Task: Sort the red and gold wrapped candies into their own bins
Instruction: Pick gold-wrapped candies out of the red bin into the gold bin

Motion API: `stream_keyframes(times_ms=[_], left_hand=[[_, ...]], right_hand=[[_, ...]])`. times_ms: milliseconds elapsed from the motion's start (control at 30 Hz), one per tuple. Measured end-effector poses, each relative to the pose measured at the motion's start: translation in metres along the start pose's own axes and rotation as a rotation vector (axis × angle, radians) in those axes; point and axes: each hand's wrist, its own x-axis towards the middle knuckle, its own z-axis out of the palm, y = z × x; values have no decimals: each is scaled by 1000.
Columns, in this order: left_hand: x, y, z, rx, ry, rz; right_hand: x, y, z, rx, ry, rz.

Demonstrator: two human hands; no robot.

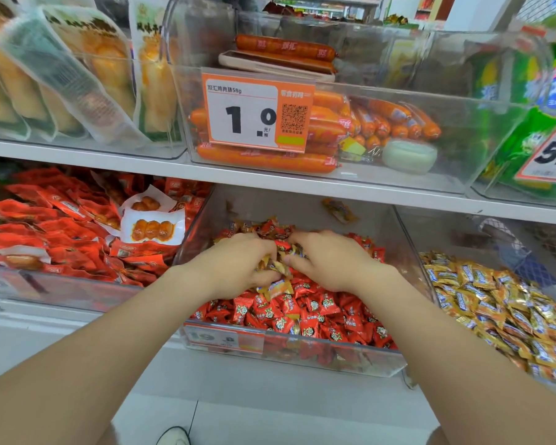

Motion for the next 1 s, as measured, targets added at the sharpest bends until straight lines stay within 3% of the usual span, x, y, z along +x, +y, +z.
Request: stream_keyframes(times_ms=[200,333,400,667,833,900,1000], left_hand=[[-1,4,-2,-133,161,38],[-4,17,-6,-333,298,47],[-5,23,-8,-399,321,27],[-8,34,-13,-897,269,-196],[-12,50,-13,-945,189,-218],[-14,64,-13,-915,164,-186],[-15,92,-12,-880,141,-129]], right_hand=[[-10,17,-14,319,77,127],[-27,17,-29,756,82,304],[-34,14,-32,861,71,384],[-57,16,-42,1287,98,470],[-88,26,-61,1746,138,502],[-104,38,-66,1711,212,495],[-132,70,-66,1117,397,492]])
